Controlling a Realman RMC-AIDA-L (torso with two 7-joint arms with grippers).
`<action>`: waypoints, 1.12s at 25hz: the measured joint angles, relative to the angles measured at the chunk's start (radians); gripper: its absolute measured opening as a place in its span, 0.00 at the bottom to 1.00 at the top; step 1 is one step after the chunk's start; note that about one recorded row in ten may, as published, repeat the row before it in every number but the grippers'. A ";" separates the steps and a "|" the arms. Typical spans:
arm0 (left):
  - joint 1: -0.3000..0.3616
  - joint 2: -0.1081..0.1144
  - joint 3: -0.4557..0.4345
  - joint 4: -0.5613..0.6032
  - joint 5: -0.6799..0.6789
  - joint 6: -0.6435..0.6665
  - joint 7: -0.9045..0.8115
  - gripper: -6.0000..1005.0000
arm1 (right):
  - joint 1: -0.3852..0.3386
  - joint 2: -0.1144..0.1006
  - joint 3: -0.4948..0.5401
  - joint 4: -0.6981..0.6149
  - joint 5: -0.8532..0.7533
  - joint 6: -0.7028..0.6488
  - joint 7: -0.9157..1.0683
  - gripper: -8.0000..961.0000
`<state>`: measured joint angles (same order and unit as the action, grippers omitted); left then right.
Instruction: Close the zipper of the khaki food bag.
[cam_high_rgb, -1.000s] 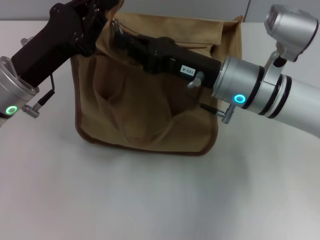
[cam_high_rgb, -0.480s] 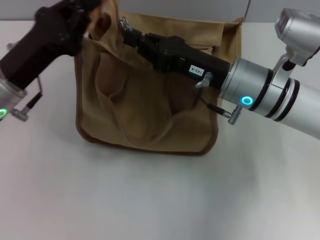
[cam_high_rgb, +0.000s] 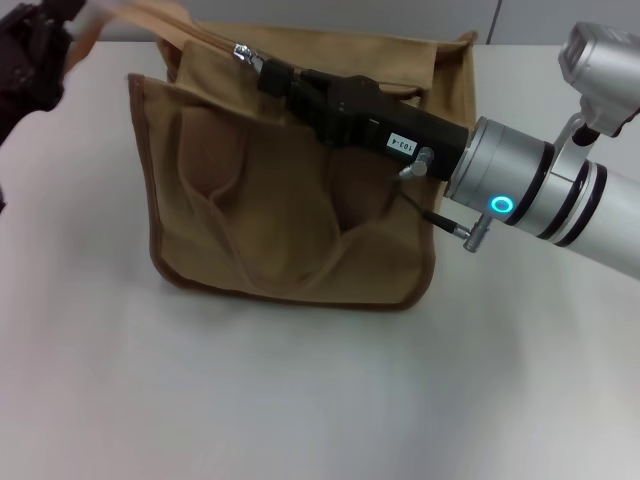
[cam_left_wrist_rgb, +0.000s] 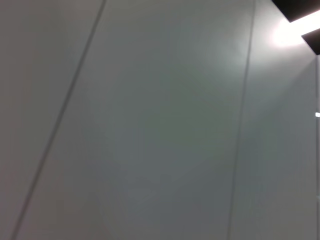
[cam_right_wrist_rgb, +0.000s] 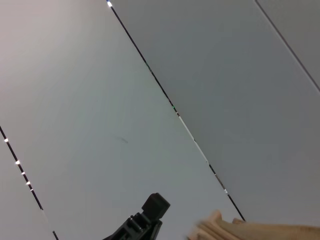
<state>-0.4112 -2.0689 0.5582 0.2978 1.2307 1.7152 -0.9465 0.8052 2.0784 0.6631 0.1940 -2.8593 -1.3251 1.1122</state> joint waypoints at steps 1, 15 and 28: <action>0.004 0.000 -0.008 0.000 0.000 0.000 0.000 0.04 | -0.001 0.000 0.001 0.000 0.000 0.000 0.000 0.01; 0.027 0.000 0.007 0.049 0.062 -0.016 0.050 0.04 | -0.043 -0.001 0.022 -0.007 -0.006 -0.014 0.006 0.01; 0.046 -0.006 0.140 0.213 0.104 -0.038 0.103 0.27 | -0.035 0.000 0.019 0.000 -0.008 -0.014 0.004 0.01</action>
<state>-0.3656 -2.0751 0.6987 0.5113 1.3343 1.6773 -0.8431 0.7703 2.0788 0.6816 0.1937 -2.8670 -1.3390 1.1162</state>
